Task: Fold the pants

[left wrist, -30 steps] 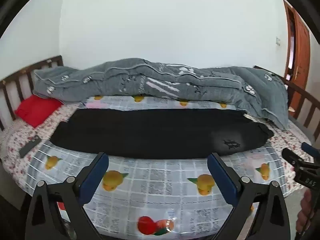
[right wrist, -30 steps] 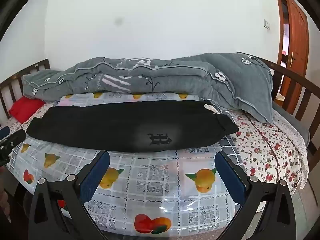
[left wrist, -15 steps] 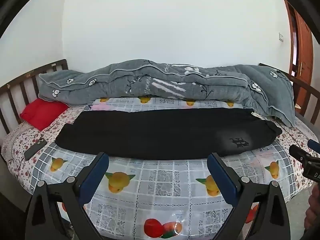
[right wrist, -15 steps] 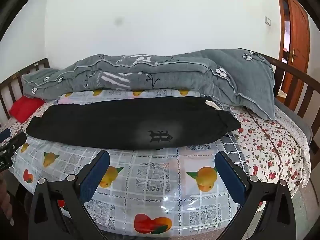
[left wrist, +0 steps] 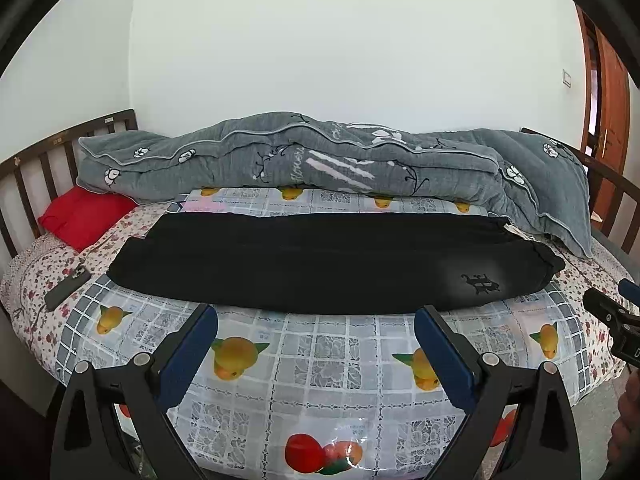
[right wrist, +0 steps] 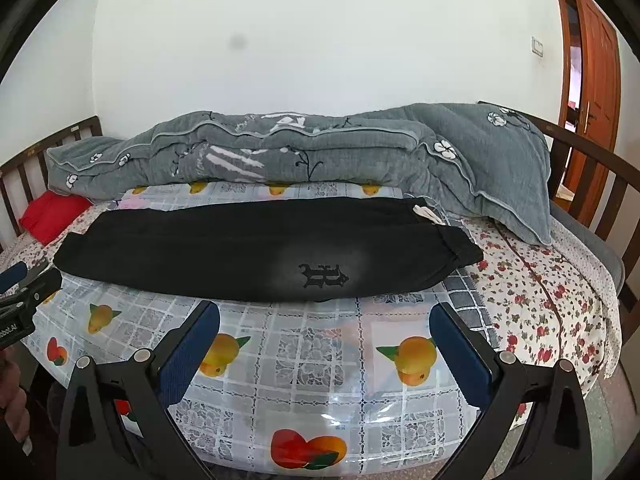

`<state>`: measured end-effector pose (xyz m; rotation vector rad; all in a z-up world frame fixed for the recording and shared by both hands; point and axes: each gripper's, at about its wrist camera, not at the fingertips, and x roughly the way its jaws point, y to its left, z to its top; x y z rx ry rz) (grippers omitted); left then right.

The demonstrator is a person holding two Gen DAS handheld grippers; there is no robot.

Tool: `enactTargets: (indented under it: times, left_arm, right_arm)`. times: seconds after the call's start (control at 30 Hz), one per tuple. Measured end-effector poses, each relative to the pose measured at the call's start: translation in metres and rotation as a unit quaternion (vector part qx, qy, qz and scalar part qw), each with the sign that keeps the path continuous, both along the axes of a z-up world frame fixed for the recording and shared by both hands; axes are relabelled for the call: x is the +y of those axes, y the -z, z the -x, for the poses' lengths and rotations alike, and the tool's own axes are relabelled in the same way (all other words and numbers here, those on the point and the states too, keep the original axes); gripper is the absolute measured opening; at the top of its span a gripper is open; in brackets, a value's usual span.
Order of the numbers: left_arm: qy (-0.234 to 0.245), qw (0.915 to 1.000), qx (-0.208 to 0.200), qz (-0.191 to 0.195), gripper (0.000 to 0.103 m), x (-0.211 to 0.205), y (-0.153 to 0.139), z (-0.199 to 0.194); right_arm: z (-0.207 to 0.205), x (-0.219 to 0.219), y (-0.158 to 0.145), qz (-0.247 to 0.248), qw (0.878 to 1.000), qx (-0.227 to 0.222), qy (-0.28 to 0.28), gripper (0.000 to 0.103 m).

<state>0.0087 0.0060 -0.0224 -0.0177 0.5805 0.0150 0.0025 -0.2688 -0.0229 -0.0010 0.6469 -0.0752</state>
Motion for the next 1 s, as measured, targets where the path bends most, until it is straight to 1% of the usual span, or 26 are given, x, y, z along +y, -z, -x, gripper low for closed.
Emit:
enactTargets:
  times: [1.0]
  left_arm:
    - [-0.003, 1.0, 0.001, 0.007, 0.099, 0.0045, 0.0004, 0.0013]
  right_arm:
    - [0.0053, 0.0054, -0.007, 0.001, 1.0, -0.01, -0.005, 0.103]
